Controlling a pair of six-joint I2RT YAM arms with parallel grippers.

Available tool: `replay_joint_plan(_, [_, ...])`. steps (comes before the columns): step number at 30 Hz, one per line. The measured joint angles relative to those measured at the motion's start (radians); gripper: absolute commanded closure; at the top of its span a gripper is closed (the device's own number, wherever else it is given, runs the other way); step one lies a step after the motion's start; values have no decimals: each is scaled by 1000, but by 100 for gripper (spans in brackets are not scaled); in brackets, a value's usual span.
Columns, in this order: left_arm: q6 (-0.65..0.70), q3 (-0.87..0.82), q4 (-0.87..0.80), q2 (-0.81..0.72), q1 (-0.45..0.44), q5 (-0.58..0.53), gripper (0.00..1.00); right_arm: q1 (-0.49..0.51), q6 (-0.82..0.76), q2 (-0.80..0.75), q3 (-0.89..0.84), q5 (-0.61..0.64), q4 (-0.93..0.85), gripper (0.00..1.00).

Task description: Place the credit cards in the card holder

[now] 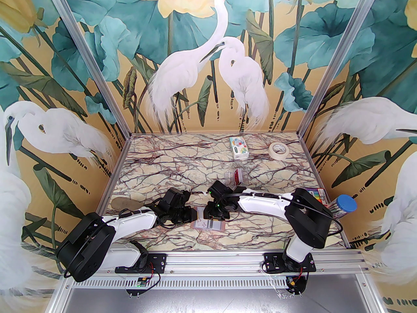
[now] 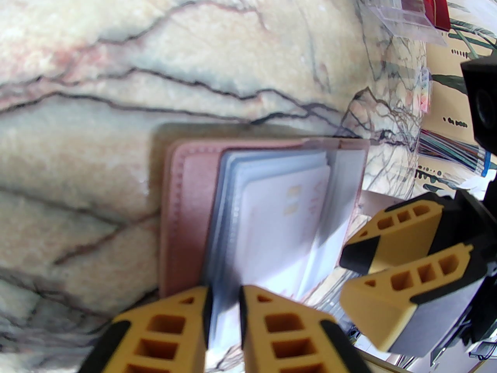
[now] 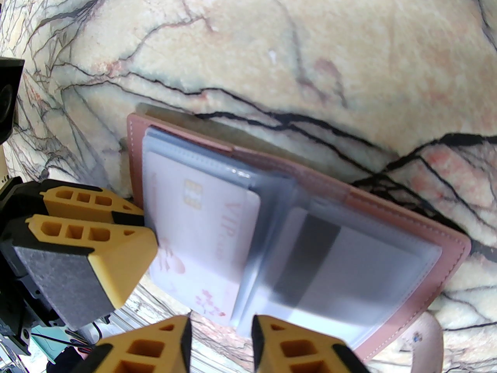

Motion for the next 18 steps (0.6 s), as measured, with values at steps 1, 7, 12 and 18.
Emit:
replay_joint_plan(1, [0, 0, -4, -2, 0, -3, 79, 0, 0, 0, 1, 0, 0, 75])
replay_joint_plan(7, [0, 0, -31, -15, 0, -27, 79, 0, 5, 16, 21, 2, 8, 77])
replay_joint_plan(12, [0, 0, -31, -15, 0, -30, 79, 0, 8, 58, 23, -2, 16, 77])
replay_joint_plan(18, [0, 0, -31, -15, 0, -30, 79, 0, 8, 70, 24, 2, 15, 77])
